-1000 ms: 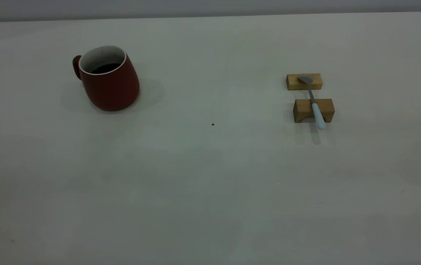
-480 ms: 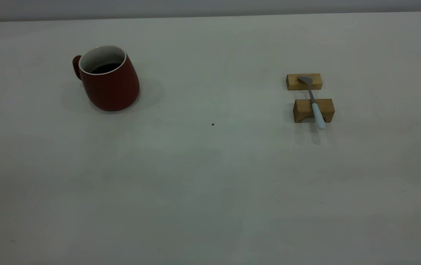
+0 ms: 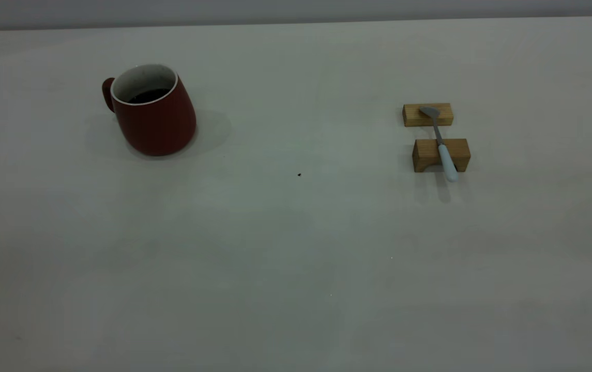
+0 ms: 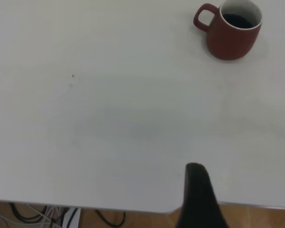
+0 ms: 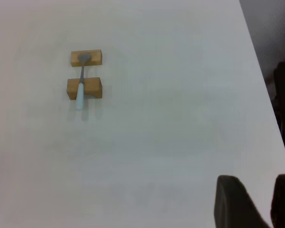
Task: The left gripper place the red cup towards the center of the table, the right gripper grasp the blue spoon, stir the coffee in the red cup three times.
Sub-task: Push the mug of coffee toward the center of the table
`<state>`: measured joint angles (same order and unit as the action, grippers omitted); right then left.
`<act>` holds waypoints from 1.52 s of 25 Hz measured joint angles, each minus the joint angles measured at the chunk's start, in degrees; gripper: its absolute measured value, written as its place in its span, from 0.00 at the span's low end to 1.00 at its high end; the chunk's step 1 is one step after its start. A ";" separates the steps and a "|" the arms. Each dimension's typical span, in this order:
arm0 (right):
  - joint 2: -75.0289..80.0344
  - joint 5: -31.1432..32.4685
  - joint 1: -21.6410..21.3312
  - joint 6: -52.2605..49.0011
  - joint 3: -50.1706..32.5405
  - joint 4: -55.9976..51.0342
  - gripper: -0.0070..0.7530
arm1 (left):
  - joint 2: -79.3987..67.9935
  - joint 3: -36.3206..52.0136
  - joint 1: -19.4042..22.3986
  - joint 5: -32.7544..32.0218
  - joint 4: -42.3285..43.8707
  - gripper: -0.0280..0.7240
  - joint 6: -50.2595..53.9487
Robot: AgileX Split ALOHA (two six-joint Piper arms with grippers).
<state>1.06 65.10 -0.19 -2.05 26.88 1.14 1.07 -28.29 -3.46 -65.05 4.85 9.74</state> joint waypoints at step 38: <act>0.00 0.00 0.00 0.00 0.00 0.00 0.32 | -115.21 -53.42 8.64 20.11 0.47 0.78 -14.79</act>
<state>1.06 65.10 -0.19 -2.05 26.88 1.14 -114.14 -81.71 5.19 -44.94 5.32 -5.06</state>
